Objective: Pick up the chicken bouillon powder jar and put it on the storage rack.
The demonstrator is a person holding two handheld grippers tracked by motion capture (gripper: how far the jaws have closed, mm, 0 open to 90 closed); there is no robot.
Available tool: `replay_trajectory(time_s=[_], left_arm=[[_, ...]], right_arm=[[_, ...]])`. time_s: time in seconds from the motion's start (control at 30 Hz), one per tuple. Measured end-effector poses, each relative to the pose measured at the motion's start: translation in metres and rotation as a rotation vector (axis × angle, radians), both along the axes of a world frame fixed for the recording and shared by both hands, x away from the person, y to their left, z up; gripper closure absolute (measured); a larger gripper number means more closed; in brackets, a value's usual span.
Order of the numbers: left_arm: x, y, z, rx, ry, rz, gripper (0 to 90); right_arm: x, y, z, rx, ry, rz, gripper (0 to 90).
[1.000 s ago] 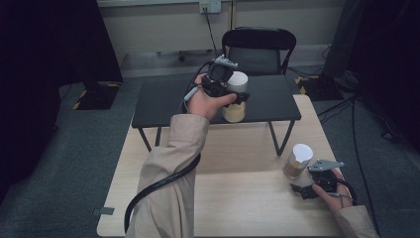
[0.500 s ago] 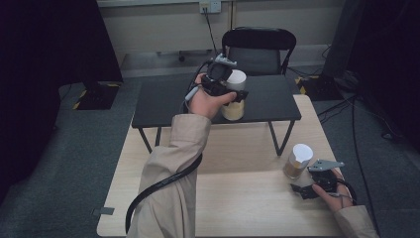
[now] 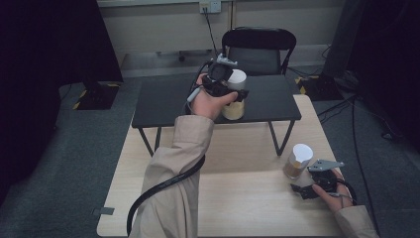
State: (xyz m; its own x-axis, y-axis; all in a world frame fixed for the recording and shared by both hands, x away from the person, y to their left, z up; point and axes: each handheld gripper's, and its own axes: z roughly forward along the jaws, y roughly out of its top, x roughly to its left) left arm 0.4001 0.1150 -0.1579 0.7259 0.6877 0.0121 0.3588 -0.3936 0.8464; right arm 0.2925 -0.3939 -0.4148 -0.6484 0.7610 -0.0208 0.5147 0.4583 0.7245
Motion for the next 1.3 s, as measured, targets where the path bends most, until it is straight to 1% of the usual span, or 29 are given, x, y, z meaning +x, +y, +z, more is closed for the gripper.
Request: replay_trajectory(time_s=[0.2,0.4,0.5,0.57,0.87,0.9,0.97,1.07,1.17,1.3], left_arm=[[-0.004,-0.004,-0.002,-0.007,-0.008,0.037,34.6],[-0.006,-0.005,-0.002,-0.002,-0.010,0.042,34.5],[-0.007,-0.009,-0.002,0.016,-0.022,0.047,33.5],[-0.008,-0.009,-0.002,0.019,-0.029,0.046,32.9],[-0.009,-0.009,-0.005,0.004,-0.020,0.072,19.9],[-0.010,-0.008,-0.006,-0.001,-0.019,0.074,16.4],[-0.010,-0.008,-0.007,-0.009,-0.014,0.075,15.4],[-0.012,-0.007,-0.009,-0.013,-0.006,0.080,11.0],[-0.014,-0.005,-0.013,-0.028,0.001,0.085,8.1],[-0.017,-0.002,-0.017,-0.032,0.002,0.084,6.9]], right_arm=[[0.000,0.000,0.000,0.000,0.000,0.000,0.0],[0.000,0.000,0.000,0.000,0.000,0.000,0.0],[0.000,0.000,0.000,0.000,0.000,0.000,0.0],[0.000,0.000,0.000,0.000,0.000,0.000,0.0],[0.000,0.000,0.000,0.000,0.000,0.000,0.0],[0.000,0.000,0.000,0.000,0.000,0.000,0.0],[0.000,0.000,0.000,0.000,0.000,0.000,0.0],[0.000,0.000,0.000,0.000,0.000,0.000,0.0],[0.000,0.000,0.000,0.000,-0.001,0.001,0.0],[0.000,0.000,0.000,0.000,-0.001,0.000,0.0]])
